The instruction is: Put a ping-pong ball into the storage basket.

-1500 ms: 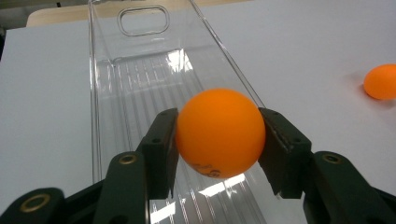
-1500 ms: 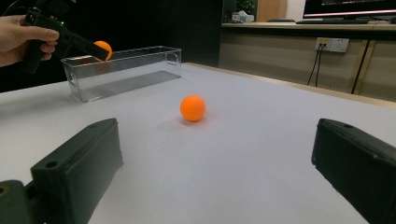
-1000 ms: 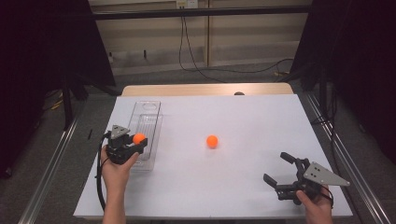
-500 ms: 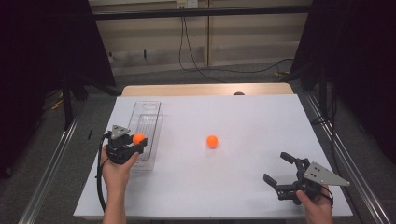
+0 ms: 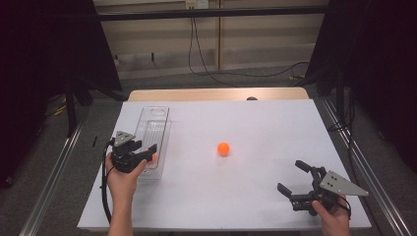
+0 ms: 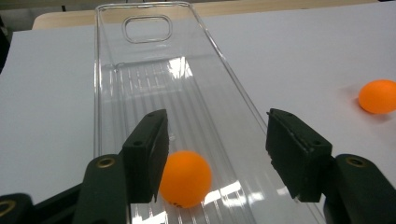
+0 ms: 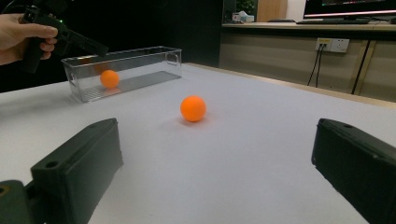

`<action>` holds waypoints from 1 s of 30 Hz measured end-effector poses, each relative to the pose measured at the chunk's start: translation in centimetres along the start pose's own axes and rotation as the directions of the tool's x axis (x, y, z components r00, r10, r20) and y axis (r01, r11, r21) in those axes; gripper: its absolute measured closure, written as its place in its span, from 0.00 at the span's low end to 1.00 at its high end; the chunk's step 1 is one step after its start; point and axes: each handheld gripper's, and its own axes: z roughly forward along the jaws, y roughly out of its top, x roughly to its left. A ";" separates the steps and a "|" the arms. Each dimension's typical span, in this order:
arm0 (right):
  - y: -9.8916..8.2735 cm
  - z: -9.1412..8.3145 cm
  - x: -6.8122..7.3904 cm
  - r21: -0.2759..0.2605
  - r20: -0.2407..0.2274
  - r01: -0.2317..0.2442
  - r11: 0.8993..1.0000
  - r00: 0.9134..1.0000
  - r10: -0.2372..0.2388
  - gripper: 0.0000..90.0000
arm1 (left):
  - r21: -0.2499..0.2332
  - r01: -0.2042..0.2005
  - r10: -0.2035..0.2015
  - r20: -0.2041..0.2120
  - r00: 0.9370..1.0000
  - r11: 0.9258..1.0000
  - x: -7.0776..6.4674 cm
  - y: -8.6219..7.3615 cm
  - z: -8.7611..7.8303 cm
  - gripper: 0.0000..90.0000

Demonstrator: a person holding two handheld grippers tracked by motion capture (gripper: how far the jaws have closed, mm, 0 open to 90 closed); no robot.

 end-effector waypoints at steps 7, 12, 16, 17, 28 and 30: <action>0.0 0.0 0.0 0.000 0.000 0.000 1.000 1.000 0.000 0.01 | -0.014 -0.001 0.001 0.032 0.999 1.000 -0.7 0.6 -0.4 0.39; 0.0 0.0 0.0 -0.001 0.000 0.000 1.000 1.000 0.000 0.01 | -0.023 -0.006 0.008 0.059 0.998 1.000 -1.5 1.1 -0.5 0.34; 0.0 0.0 0.0 -0.001 0.000 0.001 1.000 1.000 -0.001 0.01 | -0.024 -0.016 0.017 0.075 0.997 1.000 -2.1 1.4 -0.5 0.31; 0.0 0.0 0.0 -0.002 0.000 0.001 1.000 1.000 -0.001 0.01 | -0.025 -0.017 0.019 0.076 0.997 1.000 -2.3 1.5 -0.5 0.30; 0.0 0.0 0.0 -0.002 -0.001 0.003 1.000 1.000 -0.003 0.01 | -0.014 -0.044 0.045 0.118 0.992 0.999 -3.8 1.9 -0.1 0.25; 0.0 0.0 0.0 -0.001 0.000 0.001 1.000 1.000 -0.001 0.01 | -0.017 -0.041 0.043 0.124 0.991 0.999 -4.0 1.9 0.0 0.24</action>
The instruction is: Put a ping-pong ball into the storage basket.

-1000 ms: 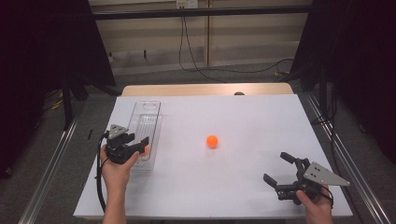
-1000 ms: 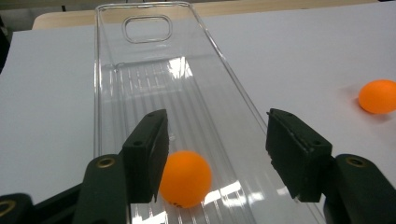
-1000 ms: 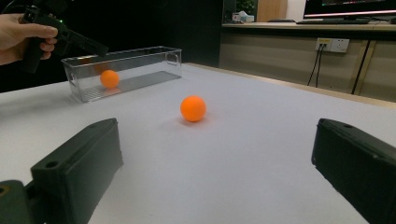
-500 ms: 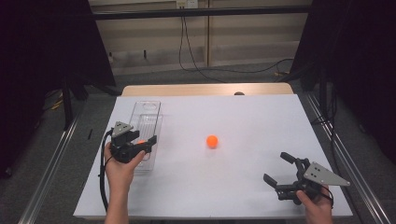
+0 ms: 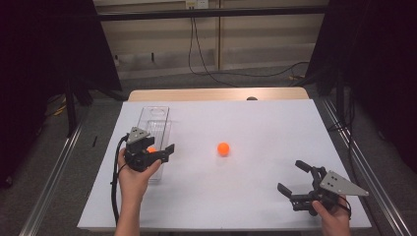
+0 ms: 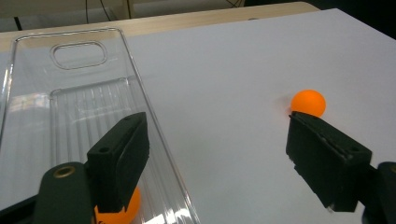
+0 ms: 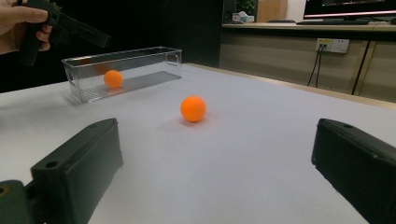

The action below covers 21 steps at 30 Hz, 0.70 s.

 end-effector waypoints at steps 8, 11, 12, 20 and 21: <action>0.0 0.0 0.0 0.001 0.000 -0.001 1.000 1.000 0.001 0.01 | 0.006 -0.006 0.006 0.016 1.000 1.000 -0.5 0.1 0.4 0.22; 0.0 0.0 0.0 0.001 -0.001 0.000 1.000 1.000 0.000 0.01 | 0.005 -0.010 0.009 0.022 1.000 1.000 -0.8 0.1 0.6 0.22; 0.0 0.0 0.0 0.001 -0.001 -0.001 1.000 1.000 0.001 0.01 | 0.006 -0.012 0.012 0.023 1.000 1.000 -0.8 0.1 0.6 0.22; 0.0 0.0 0.0 0.001 -0.001 -0.001 1.000 1.000 0.001 0.01 | 0.008 -0.022 0.022 0.030 0.999 1.000 -1.3 0.2 0.8 0.20; 0.0 0.0 0.0 0.000 -0.001 -0.002 1.000 1.000 0.002 0.01 | 0.009 -0.023 0.023 0.031 0.999 1.000 -1.3 0.2 0.9 0.20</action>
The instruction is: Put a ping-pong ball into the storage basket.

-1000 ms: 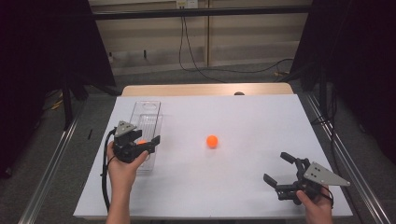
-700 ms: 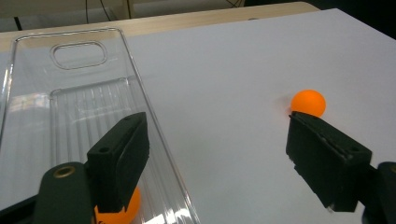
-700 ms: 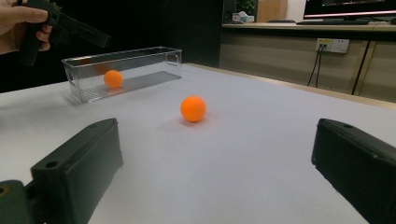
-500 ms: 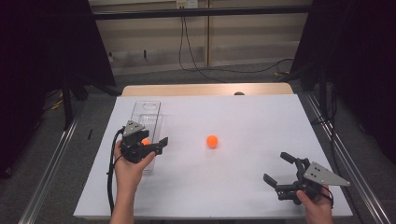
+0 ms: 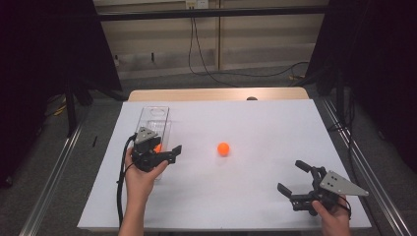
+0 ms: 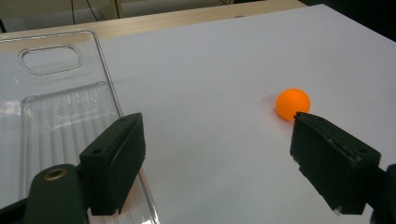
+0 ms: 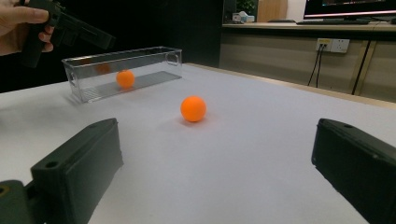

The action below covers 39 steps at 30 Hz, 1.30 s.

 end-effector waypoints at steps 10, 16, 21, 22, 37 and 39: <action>0.0 0.0 0.0 0.000 0.001 -0.001 1.000 1.000 0.001 0.01 | 0.006 -0.007 0.007 0.020 1.000 1.000 -0.8 0.1 0.6 0.18; 0.0 0.0 0.0 -0.002 0.000 -0.001 1.000 1.000 0.001 0.01 | 0.015 -0.026 0.026 0.034 0.999 1.000 -1.3 0.1 0.9 0.17; 0.0 0.0 0.0 -0.002 0.000 0.000 1.000 1.000 0.000 0.01 | 0.020 -0.027 0.026 0.037 0.999 0.999 -1.7 0.1 1.3 0.16; 0.0 0.0 0.0 -0.002 0.000 0.001 1.000 1.000 -0.001 0.01 | 0.024 -0.034 0.033 0.037 0.999 0.999 -1.7 0.1 1.4 0.15; 0.0 0.0 0.0 -0.001 -0.001 0.001 1.000 1.000 -0.001 0.01 | 0.037 -0.043 0.040 0.070 0.997 0.998 -2.7 -0.1 2.4 0.14; 0.0 0.0 0.0 0.000 -0.001 0.001 1.000 1.000 -0.001 0.01 | 0.041 -0.045 0.042 0.072 0.997 0.998 -2.8 -0.2 2.6 0.14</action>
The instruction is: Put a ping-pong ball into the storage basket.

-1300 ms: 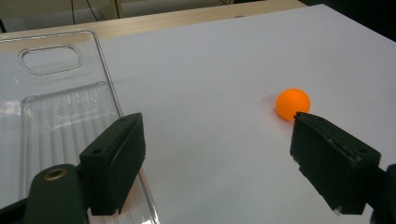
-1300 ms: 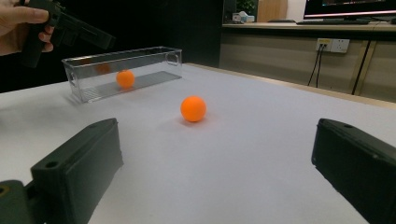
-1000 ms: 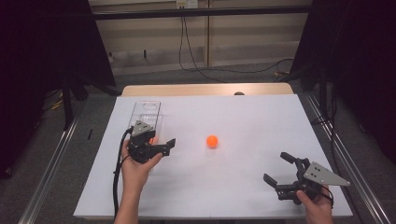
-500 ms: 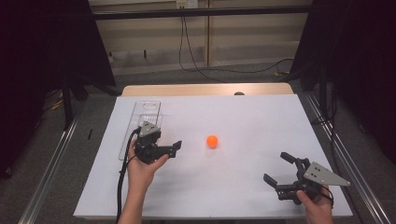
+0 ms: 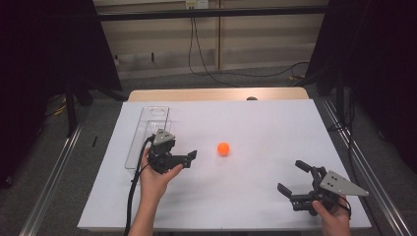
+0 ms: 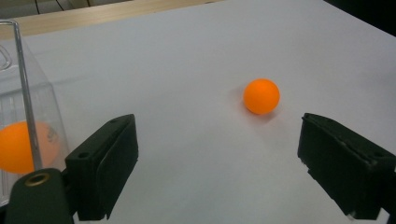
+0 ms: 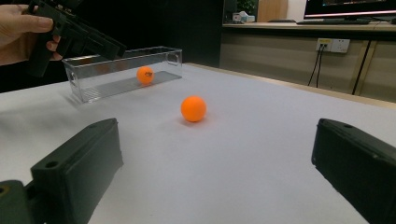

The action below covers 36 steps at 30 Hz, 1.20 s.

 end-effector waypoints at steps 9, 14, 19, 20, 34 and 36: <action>0.0 0.0 0.0 0.001 0.002 0.000 1.000 1.000 0.000 0.01 | 0.000 0.000 0.000 0.012 1.000 1.000 -0.4 -0.1 0.5 0.14; 0.0 0.0 0.0 0.001 0.000 0.001 1.000 1.000 -0.001 0.01 | 0.004 -0.001 0.001 0.018 1.000 1.000 -0.6 -0.1 0.7 0.14; 0.0 0.0 0.0 0.000 0.000 0.002 1.000 1.000 -0.002 0.01 | 0.008 -0.006 0.006 0.023 1.000 1.000 -0.8 -0.2 1.1 0.14; 0.0 0.0 0.0 0.000 0.000 0.002 1.000 1.000 -0.002 0.01 | 0.010 -0.008 0.007 0.024 1.000 1.000 -0.8 -0.2 1.2 0.14; 0.0 0.0 0.0 0.000 0.001 0.000 1.000 1.000 0.000 0.01 | 0.022 -0.014 0.013 0.034 0.999 1.000 -1.6 -0.4 2.2 0.13; 0.0 0.0 0.0 -0.001 0.001 0.000 1.000 1.000 0.000 0.01 | 0.026 -0.017 0.016 0.037 0.999 1.000 -1.7 -0.5 2.4 0.13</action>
